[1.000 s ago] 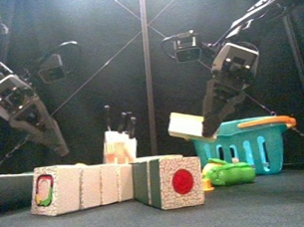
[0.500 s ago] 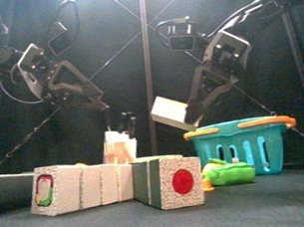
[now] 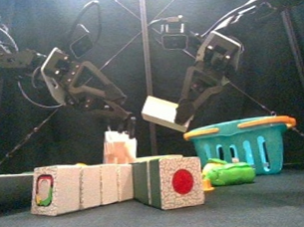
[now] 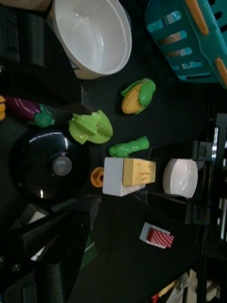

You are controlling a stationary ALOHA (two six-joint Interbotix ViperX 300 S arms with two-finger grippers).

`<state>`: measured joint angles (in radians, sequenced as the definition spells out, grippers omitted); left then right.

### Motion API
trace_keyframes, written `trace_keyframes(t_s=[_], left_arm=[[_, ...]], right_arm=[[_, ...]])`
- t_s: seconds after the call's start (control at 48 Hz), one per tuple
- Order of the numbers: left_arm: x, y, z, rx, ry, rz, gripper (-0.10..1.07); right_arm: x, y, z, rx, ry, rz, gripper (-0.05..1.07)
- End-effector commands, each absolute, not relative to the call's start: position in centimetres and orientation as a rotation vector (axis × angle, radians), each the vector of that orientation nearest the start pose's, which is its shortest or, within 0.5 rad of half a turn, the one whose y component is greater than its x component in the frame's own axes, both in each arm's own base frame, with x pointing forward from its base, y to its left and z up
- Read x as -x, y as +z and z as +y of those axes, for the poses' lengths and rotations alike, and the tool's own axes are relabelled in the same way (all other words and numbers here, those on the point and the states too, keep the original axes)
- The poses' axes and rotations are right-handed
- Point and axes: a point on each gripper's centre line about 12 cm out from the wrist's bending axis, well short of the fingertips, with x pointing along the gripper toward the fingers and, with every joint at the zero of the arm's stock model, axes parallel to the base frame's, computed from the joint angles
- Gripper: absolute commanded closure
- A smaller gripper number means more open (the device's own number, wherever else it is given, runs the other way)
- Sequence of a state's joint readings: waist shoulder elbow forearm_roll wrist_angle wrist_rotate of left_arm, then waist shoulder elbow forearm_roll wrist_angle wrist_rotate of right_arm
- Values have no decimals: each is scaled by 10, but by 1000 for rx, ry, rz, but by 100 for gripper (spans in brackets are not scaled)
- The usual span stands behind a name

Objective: Grasp egg sushi with both hands

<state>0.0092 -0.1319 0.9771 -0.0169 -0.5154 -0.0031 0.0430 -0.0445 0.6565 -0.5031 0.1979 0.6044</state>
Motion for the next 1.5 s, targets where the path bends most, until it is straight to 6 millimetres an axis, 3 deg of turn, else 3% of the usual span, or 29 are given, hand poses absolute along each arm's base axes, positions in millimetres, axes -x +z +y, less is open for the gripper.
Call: trace_keyframes(t_s=[0.0, 0.417, 0.896, 1.479], left_arm=[[-345, 180, 1, 17, 10, 288, -5], [-377, 166, 0, 14, 9, 313, -5], [-381, 162, -4, -3, -11, 322, -3], [-384, 163, -6, -16, -23, 317, 25]], right_arm=[[-382, 190, 4, -50, -87, 728, 33], [-384, 191, 4, -50, -87, 726, 33], [-384, 191, 5, -49, -87, 726, 33], [-383, 188, 5, -69, -94, 733, 32]])
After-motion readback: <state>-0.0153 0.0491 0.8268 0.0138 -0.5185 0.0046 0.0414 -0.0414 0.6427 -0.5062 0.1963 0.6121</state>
